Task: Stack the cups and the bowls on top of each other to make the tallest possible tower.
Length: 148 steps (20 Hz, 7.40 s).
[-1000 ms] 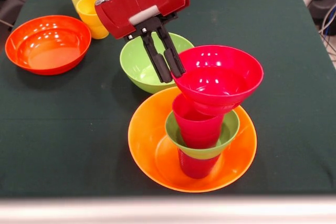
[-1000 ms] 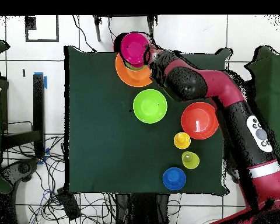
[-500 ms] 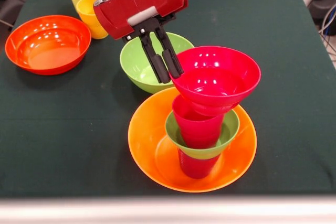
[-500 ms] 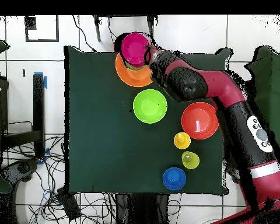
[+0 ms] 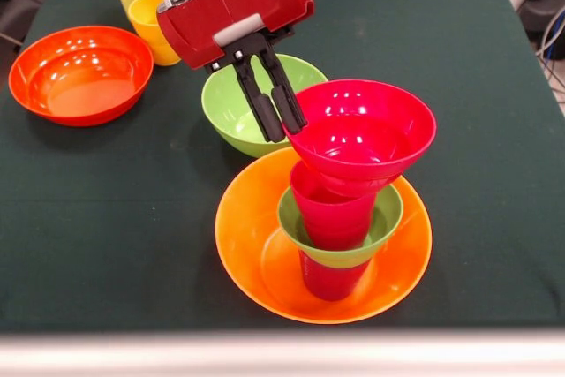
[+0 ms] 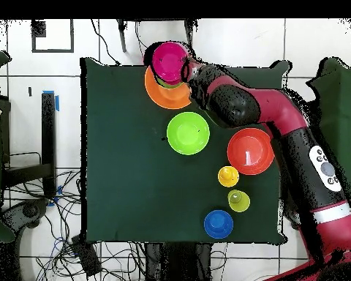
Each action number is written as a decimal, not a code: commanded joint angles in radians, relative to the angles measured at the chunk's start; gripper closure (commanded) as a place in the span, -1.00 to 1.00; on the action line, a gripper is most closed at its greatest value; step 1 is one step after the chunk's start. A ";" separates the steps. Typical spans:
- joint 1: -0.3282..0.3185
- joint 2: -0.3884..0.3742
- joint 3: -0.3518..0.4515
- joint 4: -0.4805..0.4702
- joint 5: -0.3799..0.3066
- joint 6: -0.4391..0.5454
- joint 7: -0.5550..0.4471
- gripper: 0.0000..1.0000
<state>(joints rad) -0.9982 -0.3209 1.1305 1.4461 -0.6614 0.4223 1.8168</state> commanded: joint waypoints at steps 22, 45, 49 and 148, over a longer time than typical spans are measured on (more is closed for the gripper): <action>-0.013 0.040 -0.073 -0.036 -0.080 0.160 -0.374 1.00; 0.013 0.012 -0.091 -0.020 -0.099 0.133 -0.315 -1.00; 0.018 0.004 -0.093 -0.020 -0.099 0.135 -0.309 -1.00; 0.556 -0.272 -0.988 0.039 0.160 0.056 0.084 -1.00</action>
<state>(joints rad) -0.4307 -0.6013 0.1487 1.5078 -0.4489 0.5766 1.8369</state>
